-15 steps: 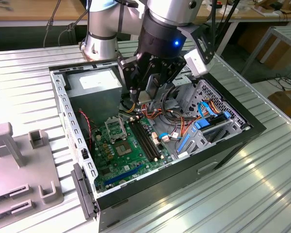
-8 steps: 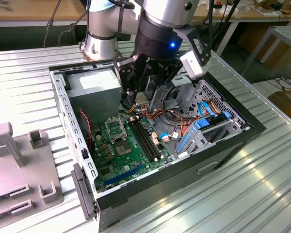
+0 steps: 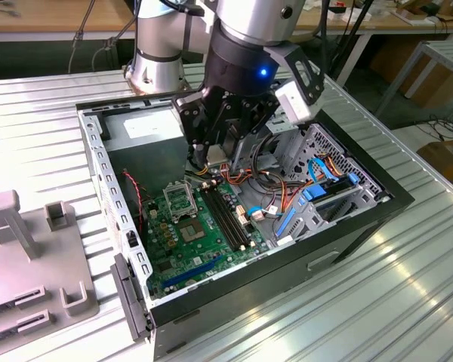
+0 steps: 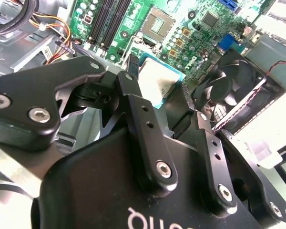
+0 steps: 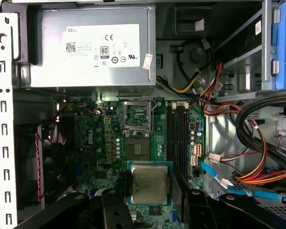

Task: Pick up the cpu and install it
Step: 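Place the cpu into insertion slot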

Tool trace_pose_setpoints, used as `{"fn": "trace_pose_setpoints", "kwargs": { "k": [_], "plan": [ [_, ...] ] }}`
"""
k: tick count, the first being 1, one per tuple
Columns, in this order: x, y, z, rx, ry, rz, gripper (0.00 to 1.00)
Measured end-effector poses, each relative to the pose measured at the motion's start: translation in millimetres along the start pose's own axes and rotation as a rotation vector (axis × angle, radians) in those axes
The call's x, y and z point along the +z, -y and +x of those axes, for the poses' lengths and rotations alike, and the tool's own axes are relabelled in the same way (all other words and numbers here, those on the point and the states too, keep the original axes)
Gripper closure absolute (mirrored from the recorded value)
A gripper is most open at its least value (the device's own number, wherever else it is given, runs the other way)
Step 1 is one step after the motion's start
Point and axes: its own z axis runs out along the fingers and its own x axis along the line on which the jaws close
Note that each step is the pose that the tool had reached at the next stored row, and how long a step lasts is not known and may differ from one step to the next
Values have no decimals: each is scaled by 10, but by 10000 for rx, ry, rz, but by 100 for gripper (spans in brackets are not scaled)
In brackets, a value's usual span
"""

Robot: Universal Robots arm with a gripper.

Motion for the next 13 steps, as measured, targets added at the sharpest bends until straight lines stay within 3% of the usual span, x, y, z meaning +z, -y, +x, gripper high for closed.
{"fn": "trace_pose_setpoints", "kwargs": {
  "k": [13],
  "plan": [
    [85,1,28,2,-1,1,53]
  ]
}}
